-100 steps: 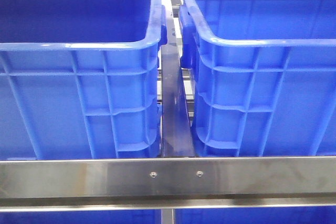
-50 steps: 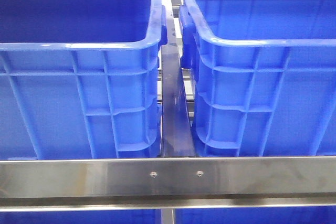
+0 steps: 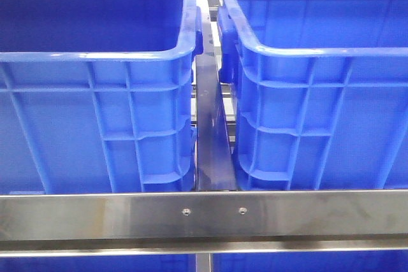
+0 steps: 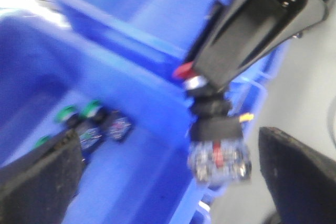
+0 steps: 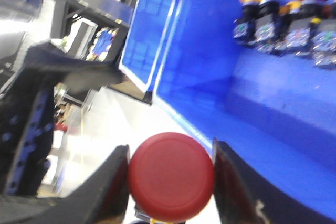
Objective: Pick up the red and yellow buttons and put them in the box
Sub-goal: 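Open the left gripper and move it back over the button bin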
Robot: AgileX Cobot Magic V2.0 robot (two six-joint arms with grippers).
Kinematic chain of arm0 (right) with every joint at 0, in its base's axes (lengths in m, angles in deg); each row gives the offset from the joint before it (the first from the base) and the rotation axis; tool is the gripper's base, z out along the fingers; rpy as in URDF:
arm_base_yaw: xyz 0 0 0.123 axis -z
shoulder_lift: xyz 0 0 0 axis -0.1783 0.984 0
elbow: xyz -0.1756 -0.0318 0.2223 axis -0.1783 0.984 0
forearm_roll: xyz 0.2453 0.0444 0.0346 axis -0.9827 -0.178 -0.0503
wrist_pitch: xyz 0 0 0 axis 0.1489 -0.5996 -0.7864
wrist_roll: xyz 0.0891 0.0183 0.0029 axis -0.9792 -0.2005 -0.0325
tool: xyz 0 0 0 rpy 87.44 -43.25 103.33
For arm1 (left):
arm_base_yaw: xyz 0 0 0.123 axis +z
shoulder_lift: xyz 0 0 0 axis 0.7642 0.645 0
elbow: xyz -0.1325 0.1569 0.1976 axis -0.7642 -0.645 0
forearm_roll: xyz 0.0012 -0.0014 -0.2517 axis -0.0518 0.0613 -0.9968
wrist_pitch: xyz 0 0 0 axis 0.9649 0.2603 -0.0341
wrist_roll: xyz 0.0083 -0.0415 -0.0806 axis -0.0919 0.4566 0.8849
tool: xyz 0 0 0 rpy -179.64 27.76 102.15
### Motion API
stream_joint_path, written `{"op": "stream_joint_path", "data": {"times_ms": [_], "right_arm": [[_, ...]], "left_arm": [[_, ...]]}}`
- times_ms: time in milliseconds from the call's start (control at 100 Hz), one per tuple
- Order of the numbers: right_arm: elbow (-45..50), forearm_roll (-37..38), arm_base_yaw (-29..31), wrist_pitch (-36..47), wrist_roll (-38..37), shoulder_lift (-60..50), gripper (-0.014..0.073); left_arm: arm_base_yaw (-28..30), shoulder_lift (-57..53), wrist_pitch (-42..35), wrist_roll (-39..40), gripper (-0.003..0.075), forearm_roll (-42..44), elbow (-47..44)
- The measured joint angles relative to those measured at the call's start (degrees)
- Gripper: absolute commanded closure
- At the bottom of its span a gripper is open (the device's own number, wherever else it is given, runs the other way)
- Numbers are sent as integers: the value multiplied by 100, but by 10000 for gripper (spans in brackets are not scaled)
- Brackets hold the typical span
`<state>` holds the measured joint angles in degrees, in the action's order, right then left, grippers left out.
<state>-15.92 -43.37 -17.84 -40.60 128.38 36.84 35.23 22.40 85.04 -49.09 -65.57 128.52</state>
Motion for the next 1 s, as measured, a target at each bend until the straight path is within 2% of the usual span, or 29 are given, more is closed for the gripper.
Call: {"op": "stream_joint_path", "data": {"times_ms": [320, 480, 620, 740, 860, 960, 1000], "right_arm": [[0, -10, 0, 151, 39, 0, 480], [0, -10, 0, 259, 72, 0, 480], [0, -10, 0, 408, 135, 0, 480], [0, -19, 0, 549, 146, 0, 480], [0, -36, 0, 635, 176, 0, 480], [0, -46, 0, 672, 193, 0, 480], [0, -48, 0, 699, 193, 0, 480]], "left_arm": [[1059, -1695, -1483, 1132, 101, 330, -1415], [1421, -2555, -1763, 1471, 101, 356, -2004], [1460, -3193, -1823, 1553, 122, 356, -2412], [1462, -3636, -1837, 1648, 244, 356, -2670], [1462, -3955, -1863, 1683, 484, 356, -2845], [1470, -4068, -1865, 1699, 731, 356, -2947], [1470, -4081, -1875, 1708, 736, 356, -2968]]}}
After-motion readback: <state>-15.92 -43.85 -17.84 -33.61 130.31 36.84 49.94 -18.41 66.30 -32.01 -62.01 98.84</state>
